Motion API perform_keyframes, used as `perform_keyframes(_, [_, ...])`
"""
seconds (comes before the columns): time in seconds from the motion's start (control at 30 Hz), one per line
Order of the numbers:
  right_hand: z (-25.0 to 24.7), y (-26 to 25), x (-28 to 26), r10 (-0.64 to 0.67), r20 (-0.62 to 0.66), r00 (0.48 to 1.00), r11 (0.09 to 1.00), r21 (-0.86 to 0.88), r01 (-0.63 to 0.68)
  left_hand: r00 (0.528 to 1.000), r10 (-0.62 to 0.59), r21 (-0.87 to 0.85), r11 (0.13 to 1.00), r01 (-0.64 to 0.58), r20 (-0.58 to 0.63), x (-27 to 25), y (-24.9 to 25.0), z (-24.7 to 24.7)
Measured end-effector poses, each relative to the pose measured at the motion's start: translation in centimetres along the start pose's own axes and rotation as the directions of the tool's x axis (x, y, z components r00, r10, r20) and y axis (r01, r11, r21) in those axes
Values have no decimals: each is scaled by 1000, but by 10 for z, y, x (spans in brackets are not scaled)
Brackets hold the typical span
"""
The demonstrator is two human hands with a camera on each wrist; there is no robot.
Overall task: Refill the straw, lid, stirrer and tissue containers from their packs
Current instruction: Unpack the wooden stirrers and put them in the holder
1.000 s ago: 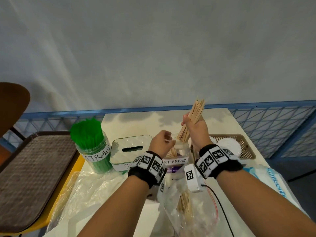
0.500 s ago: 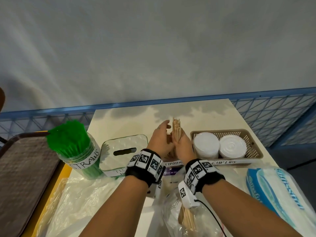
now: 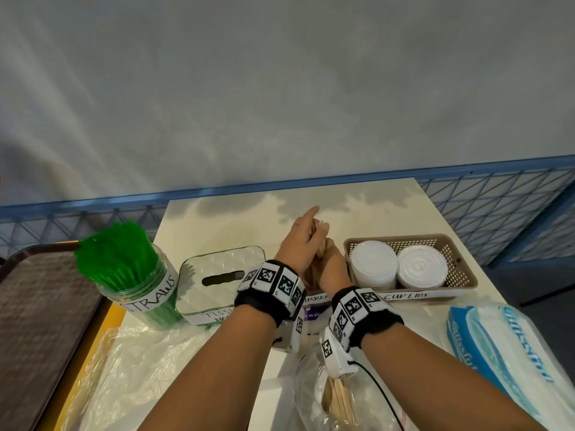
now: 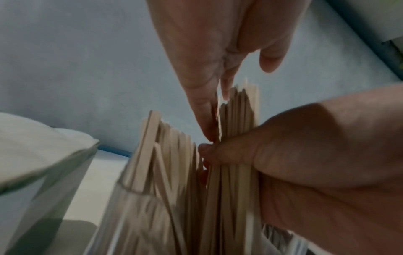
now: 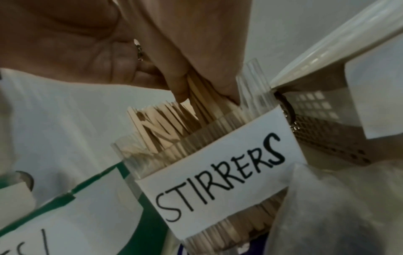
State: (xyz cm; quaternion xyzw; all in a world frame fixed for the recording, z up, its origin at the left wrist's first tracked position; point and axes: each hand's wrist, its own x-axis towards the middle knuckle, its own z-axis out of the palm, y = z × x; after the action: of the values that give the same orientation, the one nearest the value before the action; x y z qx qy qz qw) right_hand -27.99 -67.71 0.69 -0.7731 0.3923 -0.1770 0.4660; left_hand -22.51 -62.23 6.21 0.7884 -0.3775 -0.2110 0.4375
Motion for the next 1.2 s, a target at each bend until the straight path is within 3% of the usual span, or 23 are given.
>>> perform_keyframes(0.1, [1, 4, 2, 36, 47, 998, 999, -4, -36, 999, -35, 110, 993, 37, -16, 1, -4, 7])
perform_keyframes(0.23, [-9, -6, 2, 53, 145, 988, 969, -247, -15, 1000, -25, 203, 979, 24, 2, 0, -8, 11])
perform_keyframes(0.37, [-18, -12, 2, 52, 167, 985, 933, -359, 12, 997, -38, 320, 947, 14, 68, 1, -12, 11])
perform_keyframes(0.53, [-24, -18, -1, 148, 266, 953, 880, -475, -4, 992, -49, 385, 923, 1, 115, 1, -14, 11])
perform_keyframes(0.67, [-22, -18, 2, 214, 329, 920, 827, -563, 9, 996, 47, 506, 859, -79, 75, 2, -18, 8])
perform_keyframes(0.77, [-25, -24, 4, 205, 377, 903, 792, -606, 73, 997, 53, 416, 906, -75, 65, -1, -23, -3])
perform_keyframes(0.87, [-26, -24, 9, 221, 455, 863, 763, -632, 138, 993, -117, 214, 971, 108, 29, -8, -25, -8])
perform_keyframes(0.97, [-27, -27, 11, 233, 490, 840, 724, -664, 187, 970, -222, 142, 968, 208, 94, -16, -26, -10])
perform_keyframes(1.1, [-28, -32, 13, 215, 593, 776, 676, -664, 320, 930, -206, 369, 925, 84, 305, -22, -28, -27])
perform_keyframes(1.2, [-23, -26, 20, 262, 574, 776, 642, -704, 304, 922, -193, 555, 831, -28, 335, -22, -32, -37])
